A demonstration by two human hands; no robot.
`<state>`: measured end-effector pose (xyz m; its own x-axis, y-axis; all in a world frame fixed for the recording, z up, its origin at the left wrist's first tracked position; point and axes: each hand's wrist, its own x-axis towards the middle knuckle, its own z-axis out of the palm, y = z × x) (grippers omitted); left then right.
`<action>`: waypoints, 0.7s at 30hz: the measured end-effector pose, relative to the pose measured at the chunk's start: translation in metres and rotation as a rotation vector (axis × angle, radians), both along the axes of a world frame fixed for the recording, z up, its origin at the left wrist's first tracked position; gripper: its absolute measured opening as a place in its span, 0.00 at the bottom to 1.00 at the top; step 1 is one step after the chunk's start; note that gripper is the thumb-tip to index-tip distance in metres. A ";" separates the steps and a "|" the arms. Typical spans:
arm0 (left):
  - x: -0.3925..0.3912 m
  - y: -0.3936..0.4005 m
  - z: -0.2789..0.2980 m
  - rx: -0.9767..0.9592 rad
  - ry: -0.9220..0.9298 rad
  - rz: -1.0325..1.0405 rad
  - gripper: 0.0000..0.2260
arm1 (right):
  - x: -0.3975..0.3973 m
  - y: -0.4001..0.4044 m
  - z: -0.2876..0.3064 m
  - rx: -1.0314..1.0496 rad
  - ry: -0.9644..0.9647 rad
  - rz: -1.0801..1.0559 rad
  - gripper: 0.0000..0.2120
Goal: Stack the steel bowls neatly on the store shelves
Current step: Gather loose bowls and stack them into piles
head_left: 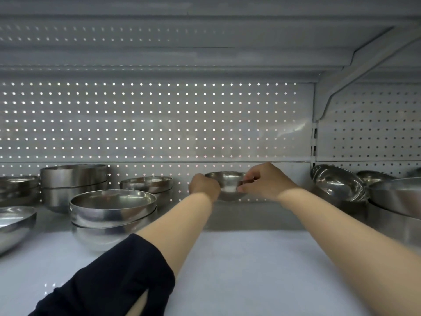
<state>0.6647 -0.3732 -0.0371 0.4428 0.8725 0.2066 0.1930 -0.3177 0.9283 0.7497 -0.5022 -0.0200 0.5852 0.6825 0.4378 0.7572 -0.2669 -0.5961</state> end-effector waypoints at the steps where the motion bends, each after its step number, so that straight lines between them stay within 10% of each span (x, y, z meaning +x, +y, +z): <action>1: 0.000 0.001 -0.002 -0.011 0.001 0.009 0.14 | -0.001 0.002 -0.002 0.004 -0.003 0.005 0.08; 7: -0.003 0.016 -0.009 -0.050 0.020 0.036 0.16 | -0.007 0.014 -0.014 -0.020 0.016 0.052 0.10; 12: -0.021 0.005 -0.006 0.327 0.470 0.087 0.15 | -0.010 0.022 -0.024 -0.043 0.004 0.050 0.10; 16: -0.020 0.009 -0.005 -0.035 0.171 0.060 0.15 | -0.010 0.025 -0.029 -0.050 0.011 0.053 0.11; 21: -0.024 0.010 -0.007 0.225 0.375 0.071 0.15 | -0.011 0.027 -0.033 -0.047 0.009 0.060 0.10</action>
<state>0.6403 -0.3630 -0.0437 0.4642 0.8550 0.2311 0.5316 -0.4777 0.6994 0.7387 -0.4747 -0.0528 0.5464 0.7360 0.3997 0.7675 -0.2490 -0.5907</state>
